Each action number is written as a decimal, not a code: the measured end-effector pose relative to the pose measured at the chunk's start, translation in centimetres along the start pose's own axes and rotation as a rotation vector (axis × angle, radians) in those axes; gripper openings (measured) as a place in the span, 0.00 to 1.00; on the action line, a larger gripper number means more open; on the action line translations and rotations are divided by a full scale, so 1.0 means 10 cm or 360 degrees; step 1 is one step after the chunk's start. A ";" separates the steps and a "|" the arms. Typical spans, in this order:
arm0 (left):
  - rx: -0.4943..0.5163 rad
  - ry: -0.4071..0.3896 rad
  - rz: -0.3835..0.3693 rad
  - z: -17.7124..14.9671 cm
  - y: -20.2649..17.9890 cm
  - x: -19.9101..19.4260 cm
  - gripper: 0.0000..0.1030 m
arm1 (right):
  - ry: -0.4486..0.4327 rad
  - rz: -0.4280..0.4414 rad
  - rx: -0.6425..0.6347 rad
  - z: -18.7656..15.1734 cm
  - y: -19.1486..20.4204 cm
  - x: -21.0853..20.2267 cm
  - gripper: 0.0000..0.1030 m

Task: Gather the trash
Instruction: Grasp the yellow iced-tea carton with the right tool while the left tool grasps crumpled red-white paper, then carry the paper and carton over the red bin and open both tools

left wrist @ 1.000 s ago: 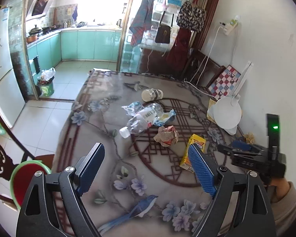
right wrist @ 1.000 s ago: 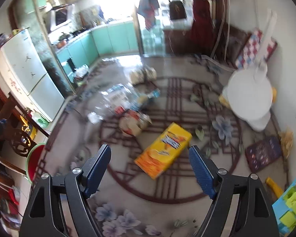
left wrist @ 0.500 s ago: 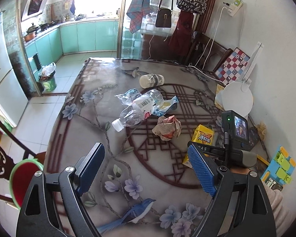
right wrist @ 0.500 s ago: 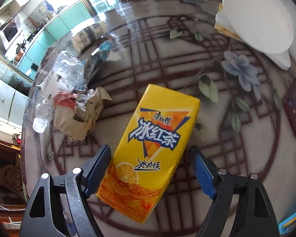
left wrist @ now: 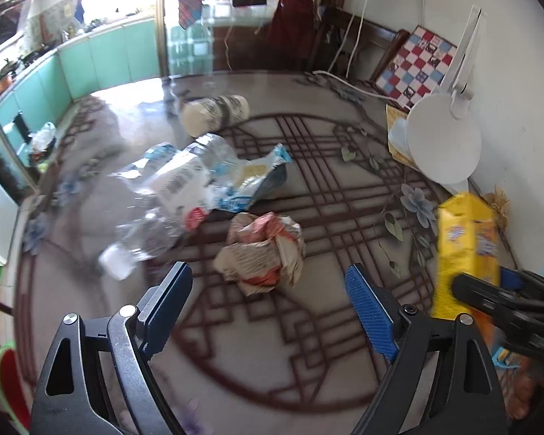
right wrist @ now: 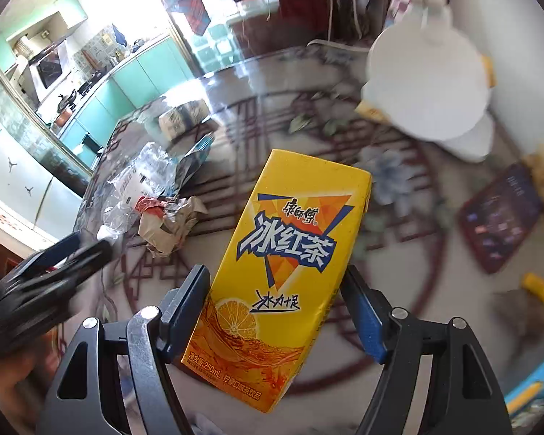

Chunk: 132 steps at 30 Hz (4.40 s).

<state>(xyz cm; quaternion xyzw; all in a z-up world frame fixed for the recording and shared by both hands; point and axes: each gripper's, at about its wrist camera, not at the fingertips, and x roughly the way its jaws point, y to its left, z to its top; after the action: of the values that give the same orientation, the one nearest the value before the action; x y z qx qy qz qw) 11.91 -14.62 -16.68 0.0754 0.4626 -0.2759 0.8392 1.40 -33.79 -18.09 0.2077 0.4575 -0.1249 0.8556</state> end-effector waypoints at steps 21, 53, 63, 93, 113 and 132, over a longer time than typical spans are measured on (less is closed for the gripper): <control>0.0019 0.0136 0.0101 0.09 0.04 0.62 0.61 | -0.0017 0.0001 0.0096 -0.03 -0.21 -0.19 0.72; 0.0119 0.0079 0.0139 -0.13 -0.02 0.13 0.42 | 0.0147 -0.0034 -0.0043 -0.25 0.15 0.23 0.72; -0.0046 0.0016 0.0176 -0.34 0.08 -0.53 0.42 | -0.0005 -0.0029 -0.0198 -0.24 0.53 -0.27 0.72; -0.0451 -0.0254 0.0342 -1.01 1.50 -1.99 0.44 | -0.0182 0.0165 -0.0632 -0.61 2.46 -1.00 0.72; -0.0837 -0.0265 0.0688 -1.95 3.23 -2.62 0.44 | 0.0043 0.0505 -0.0922 -1.46 4.35 -0.46 0.72; -0.0910 -0.0131 0.0685 -2.44 4.00 -2.37 0.44 | 0.0320 0.0544 -0.1113 -2.17 5.32 0.42 0.72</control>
<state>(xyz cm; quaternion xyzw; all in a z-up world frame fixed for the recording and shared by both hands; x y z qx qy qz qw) 5.35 37.52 -16.13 -0.0778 0.4605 0.0450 0.8831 9.35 23.30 -19.55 -0.0115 0.5127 0.2034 0.8340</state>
